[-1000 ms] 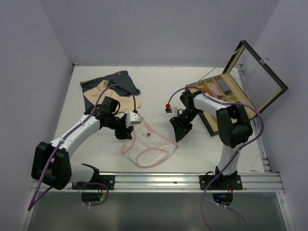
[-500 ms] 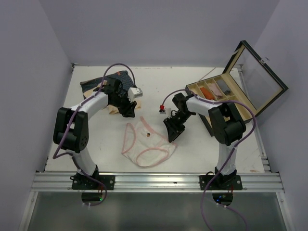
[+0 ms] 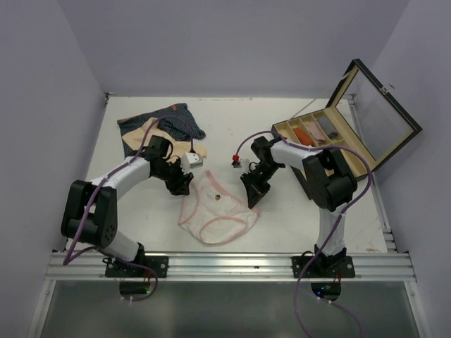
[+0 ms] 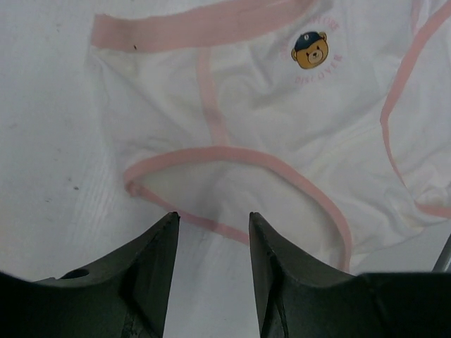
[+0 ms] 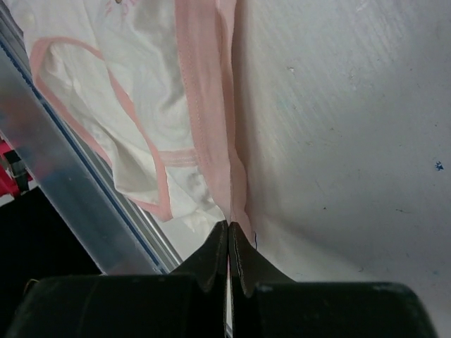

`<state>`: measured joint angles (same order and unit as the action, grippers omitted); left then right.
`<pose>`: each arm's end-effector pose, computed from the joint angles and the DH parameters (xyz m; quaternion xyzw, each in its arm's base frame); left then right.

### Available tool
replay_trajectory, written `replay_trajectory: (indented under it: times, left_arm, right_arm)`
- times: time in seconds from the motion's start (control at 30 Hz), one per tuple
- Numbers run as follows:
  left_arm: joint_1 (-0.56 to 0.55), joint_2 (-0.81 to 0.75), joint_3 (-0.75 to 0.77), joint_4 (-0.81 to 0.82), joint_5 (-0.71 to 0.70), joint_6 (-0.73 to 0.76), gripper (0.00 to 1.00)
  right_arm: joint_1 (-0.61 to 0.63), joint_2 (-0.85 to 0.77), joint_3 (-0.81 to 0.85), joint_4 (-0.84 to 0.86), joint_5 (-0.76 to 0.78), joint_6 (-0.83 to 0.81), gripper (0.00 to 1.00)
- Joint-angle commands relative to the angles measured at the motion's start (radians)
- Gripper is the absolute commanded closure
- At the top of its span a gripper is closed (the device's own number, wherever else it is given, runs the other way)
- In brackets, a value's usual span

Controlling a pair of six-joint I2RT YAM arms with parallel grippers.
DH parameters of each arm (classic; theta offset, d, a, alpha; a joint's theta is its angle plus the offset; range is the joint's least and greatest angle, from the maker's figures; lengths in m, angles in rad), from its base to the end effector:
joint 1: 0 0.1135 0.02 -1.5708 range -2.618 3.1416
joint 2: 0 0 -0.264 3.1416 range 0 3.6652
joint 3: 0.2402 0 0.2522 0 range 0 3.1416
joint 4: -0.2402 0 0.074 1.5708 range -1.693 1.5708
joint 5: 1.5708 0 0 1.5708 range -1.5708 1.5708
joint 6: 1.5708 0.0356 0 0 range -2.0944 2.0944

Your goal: Roll the underwear

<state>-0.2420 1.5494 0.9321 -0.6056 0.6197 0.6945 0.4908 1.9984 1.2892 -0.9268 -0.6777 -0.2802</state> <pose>0.2707 -0.0881 0.1878 0.4704 0.8132 -0.2557 0.2280 0.2962 0.1836 0.1382 0.3444 -0.8775 -0.3272 0.0655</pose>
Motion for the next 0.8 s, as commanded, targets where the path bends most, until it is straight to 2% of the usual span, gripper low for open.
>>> replay_trajectory:
  times: [0.0,0.17,0.4,0.77]
  left_arm:
    - [-0.005,-0.066,-0.081,0.139,-0.081,-0.042,0.51]
    - [-0.051,-0.068,-0.122,0.272,-0.201,-0.13,0.51]
    - [-0.077,-0.005,-0.105,0.357,-0.265,-0.214,0.55]
    - [-0.092,0.032,-0.079,0.406,-0.176,-0.273,0.54]
  right_arm:
    - [-0.001,-0.041,0.05,-0.096,-0.046,-0.069,1.0]
    - [-0.001,-0.038,0.058,-0.196,-0.071,-0.14,1.0]
    - [-0.001,0.003,0.058,-0.257,-0.08,-0.166,1.0]
    - [-0.001,0.008,0.064,-0.254,-0.085,-0.154,1.0]
